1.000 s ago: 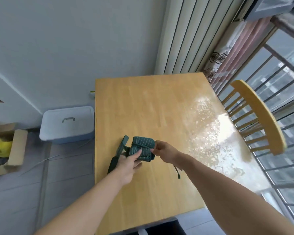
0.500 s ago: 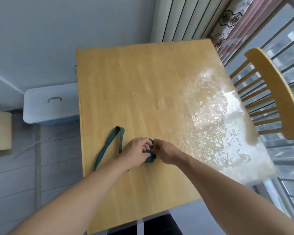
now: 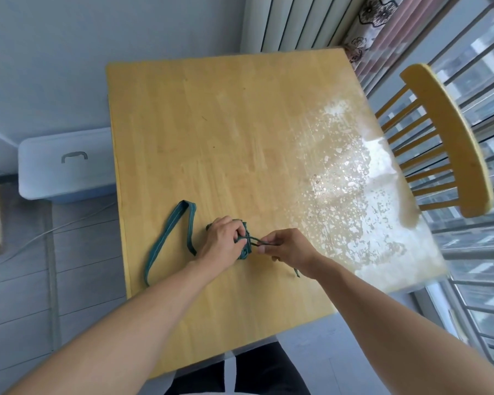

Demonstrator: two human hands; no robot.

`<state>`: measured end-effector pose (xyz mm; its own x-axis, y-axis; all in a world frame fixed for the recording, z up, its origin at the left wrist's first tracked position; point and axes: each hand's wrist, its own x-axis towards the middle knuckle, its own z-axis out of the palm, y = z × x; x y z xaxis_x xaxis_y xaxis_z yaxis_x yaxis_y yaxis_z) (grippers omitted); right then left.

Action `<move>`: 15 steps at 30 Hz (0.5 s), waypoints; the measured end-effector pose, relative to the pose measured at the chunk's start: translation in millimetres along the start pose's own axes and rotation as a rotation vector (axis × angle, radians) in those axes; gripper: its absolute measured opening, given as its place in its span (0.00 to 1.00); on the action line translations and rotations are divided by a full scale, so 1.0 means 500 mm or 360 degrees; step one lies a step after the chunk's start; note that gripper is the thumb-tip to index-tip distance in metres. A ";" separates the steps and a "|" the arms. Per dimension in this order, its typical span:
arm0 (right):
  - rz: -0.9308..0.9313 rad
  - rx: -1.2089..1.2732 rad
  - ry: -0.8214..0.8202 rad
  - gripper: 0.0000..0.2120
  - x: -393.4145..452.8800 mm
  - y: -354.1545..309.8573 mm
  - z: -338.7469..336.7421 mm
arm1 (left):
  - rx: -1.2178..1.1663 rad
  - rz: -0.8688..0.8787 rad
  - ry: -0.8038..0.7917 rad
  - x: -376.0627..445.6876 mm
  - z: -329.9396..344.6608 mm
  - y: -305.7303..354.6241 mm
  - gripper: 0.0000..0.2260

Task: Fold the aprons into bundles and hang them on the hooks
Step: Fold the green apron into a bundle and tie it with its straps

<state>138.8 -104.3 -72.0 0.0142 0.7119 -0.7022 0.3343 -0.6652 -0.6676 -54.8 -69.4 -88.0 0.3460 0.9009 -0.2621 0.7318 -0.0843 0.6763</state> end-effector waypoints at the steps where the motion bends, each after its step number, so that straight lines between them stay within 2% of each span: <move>1: 0.0012 0.0045 -0.0015 0.08 -0.004 -0.001 -0.001 | -0.0009 -0.0008 -0.0005 0.002 -0.001 0.000 0.04; 7: 0.0237 0.0161 0.0011 0.10 -0.032 0.032 -0.006 | -0.0279 -0.0331 -0.0072 0.018 -0.013 -0.001 0.05; 11: 0.0367 0.0271 0.0106 0.09 -0.064 0.049 -0.004 | -0.0297 -0.0392 -0.0084 0.020 -0.016 0.001 0.09; 13: 0.0306 0.0206 0.0187 0.08 -0.079 0.043 0.002 | -0.0356 -0.0380 -0.0070 0.020 -0.016 -0.003 0.08; 15: 0.0126 -0.0083 0.0277 0.05 -0.091 0.026 0.010 | -0.0437 -0.0368 -0.0058 0.021 -0.015 -0.008 0.07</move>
<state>138.0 -146.5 -49.9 0.2037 0.6891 -0.6955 0.3737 -0.7113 -0.5953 -58.6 -56.6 -88.4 0.2138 0.8666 -0.4508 0.6097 0.2422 0.7547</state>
